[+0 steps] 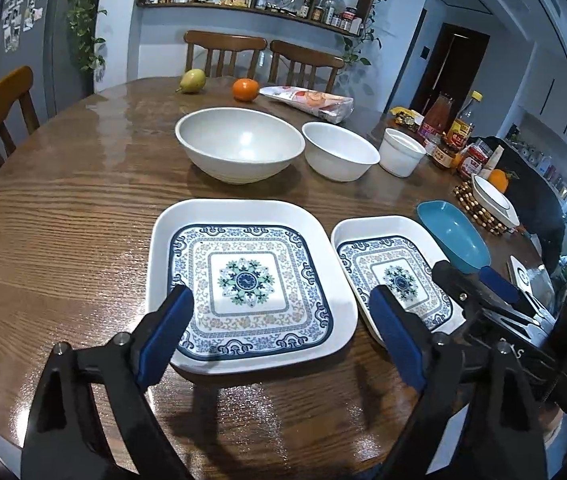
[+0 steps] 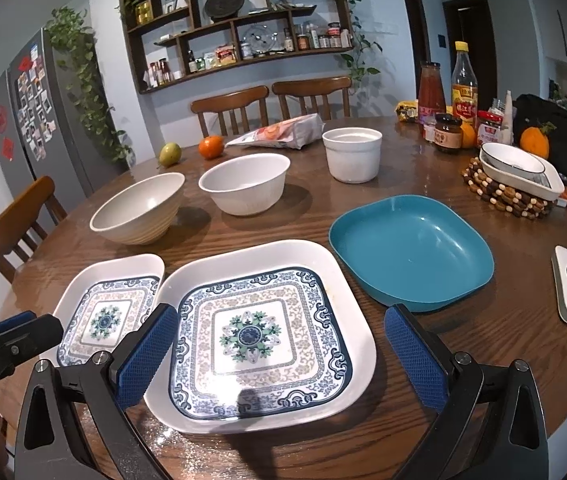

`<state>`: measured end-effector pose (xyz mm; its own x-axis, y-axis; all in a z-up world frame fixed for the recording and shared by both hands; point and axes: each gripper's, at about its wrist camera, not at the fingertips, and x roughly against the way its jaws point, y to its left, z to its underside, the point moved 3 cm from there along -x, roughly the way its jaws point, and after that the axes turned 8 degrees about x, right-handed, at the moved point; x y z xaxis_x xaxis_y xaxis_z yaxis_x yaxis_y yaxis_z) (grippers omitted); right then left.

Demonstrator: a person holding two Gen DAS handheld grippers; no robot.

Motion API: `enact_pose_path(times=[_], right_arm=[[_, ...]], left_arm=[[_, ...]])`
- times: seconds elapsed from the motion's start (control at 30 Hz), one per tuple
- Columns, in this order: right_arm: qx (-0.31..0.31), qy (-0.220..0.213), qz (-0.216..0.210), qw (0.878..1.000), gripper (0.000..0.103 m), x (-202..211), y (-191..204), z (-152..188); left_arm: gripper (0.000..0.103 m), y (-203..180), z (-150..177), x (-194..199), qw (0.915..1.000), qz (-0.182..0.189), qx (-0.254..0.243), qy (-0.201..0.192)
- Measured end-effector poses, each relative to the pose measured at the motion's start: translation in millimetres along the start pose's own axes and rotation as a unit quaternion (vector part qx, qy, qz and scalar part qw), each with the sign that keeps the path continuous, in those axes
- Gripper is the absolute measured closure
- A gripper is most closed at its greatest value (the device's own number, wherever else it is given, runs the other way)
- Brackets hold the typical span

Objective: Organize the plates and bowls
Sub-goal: 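Move both grippers toward the smaller blue-and-white patterned square plate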

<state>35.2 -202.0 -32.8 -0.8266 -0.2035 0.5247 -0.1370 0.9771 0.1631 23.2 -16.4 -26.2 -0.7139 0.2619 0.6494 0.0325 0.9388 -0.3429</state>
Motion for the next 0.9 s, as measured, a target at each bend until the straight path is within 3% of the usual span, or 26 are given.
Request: enact_pose_path(times=[0.1,0.33,0.47,0.6,0.67,0.9], right_arm=[[0.000,0.000,0.002,1.000,0.000,-0.2,-0.8,0.8],[-0.009,-0.013,-0.005,1.000,0.007,7.8,-12.3,0.1],[-0.029,-0.013,-0.057,0.998,0.026,13.4,-27.5,-1.8],[-0.019,0.007,-0.014,1.000,0.041,9.1,-39.5,0.4],[-0.028,0.022,-0.023,0.999,0.048,4.8,-45.5,3.3],[-0.032,0.048,-0.058,0.997,0.049,-5.2,-48.1,8.6]], left_arm=[[0.027,-1.1,0.2,0.9,0.9997,0.023,0.001,0.006],[0.031,-4.9,2.5,-5.3,0.9991,0.030,0.012,0.029],[0.046,-17.3,9.8,-12.2,0.9969,0.053,0.006,0.057],[0.052,-36.5,16.7,-14.9,0.9952,0.071,-0.017,0.066],[0.054,-46.1,21.3,-16.5,0.9937,0.082,-0.030,0.071],[0.057,-55.6,28.4,-29.4,0.9909,0.084,-0.042,0.097]])
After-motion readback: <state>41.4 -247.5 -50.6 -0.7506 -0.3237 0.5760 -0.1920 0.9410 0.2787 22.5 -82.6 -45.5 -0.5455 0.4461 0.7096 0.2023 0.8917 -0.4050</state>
